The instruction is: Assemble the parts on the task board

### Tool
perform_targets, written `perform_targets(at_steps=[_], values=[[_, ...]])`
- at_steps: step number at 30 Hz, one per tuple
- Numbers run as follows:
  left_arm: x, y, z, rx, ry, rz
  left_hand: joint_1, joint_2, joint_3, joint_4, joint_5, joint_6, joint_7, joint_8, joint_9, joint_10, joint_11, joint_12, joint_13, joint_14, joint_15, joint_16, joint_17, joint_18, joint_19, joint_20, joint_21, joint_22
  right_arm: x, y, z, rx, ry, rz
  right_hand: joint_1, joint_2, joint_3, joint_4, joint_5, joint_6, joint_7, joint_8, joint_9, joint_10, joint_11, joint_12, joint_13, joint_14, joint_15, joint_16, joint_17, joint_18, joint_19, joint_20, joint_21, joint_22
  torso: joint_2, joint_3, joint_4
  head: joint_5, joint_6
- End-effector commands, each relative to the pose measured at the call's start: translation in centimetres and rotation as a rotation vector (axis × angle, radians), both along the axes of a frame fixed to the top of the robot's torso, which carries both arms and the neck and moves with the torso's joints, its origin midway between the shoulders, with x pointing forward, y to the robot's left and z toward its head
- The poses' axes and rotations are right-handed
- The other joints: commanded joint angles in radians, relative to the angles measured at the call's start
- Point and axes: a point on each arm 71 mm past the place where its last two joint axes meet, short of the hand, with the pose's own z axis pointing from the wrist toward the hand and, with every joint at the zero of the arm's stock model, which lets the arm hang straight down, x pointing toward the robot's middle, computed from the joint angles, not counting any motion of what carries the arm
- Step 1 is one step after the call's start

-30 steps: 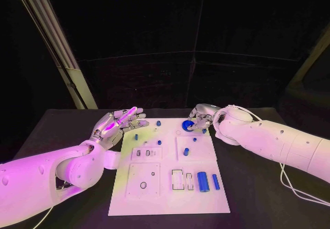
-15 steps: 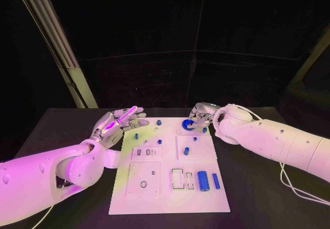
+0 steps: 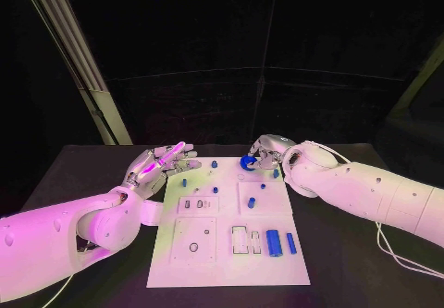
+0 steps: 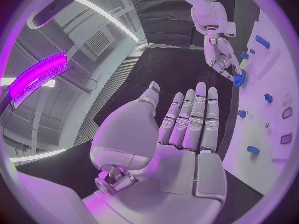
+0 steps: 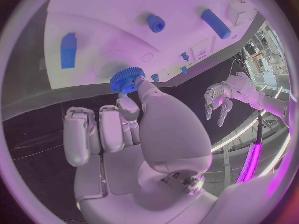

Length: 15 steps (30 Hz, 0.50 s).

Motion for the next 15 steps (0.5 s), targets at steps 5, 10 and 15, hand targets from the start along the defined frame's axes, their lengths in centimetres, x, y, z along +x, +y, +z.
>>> perform_targets(at_steps=[5,10,15], values=[[0.0,-0.1,0.1,-0.011,-0.005,-0.011,0.004,0.011,0.001,-0.006,0.003,-0.001,0.029,-0.007,-0.001,0.001,0.000,-0.007,0.000,0.002,0.002,-0.004,-0.001,0.015,0.007,-0.001,-0.007,-0.001,-0.9,1.6,1.1,0.027,-0.075,0.034,0.006,0.012,0.035,0.005,0.024,0.062,-0.026,-0.007,0.006,0.006,-0.004,-0.004,0.004,0.032,-0.009,0.006,0.003,-0.011,0.005,-0.003,0.005,0.111,0.001,0.0001,-0.0002,0.006,-0.002],[0.0,-0.1,0.1,-0.011,-0.005,-0.013,0.004,0.011,0.001,-0.006,0.003,-0.001,0.029,-0.007,-0.001,0.001,0.000,-0.007,0.000,0.002,0.002,-0.004,-0.001,0.015,0.007,-0.001,-0.007,-0.001,-1.4,3.8,1.3,0.005,-0.091,0.080,0.000,0.002,0.043,0.002,0.025,0.063,-0.025,-0.013,0.004,0.006,-0.003,-0.006,0.004,0.031,-0.009,0.006,0.002,-0.011,0.005,-0.004,0.006,0.111,0.000,-0.0006,0.0003,0.010,-0.002],[0.0,-0.2,0.1,-0.011,-0.004,-0.014,0.004,0.011,0.001,-0.006,0.003,-0.001,0.029,-0.007,-0.001,0.001,0.000,-0.007,0.000,0.002,0.002,-0.004,-0.001,0.015,0.007,-0.001,-0.007,-0.001,-1.3,6.5,1.2,-0.025,-0.108,0.111,-0.002,-0.003,0.048,0.000,0.023,0.064,-0.025,-0.016,0.004,0.005,-0.003,-0.009,0.003,0.031,-0.009,0.005,0.001,-0.011,0.004,-0.004,0.005,0.110,0.000,-0.0012,0.0024,0.014,-0.005]])
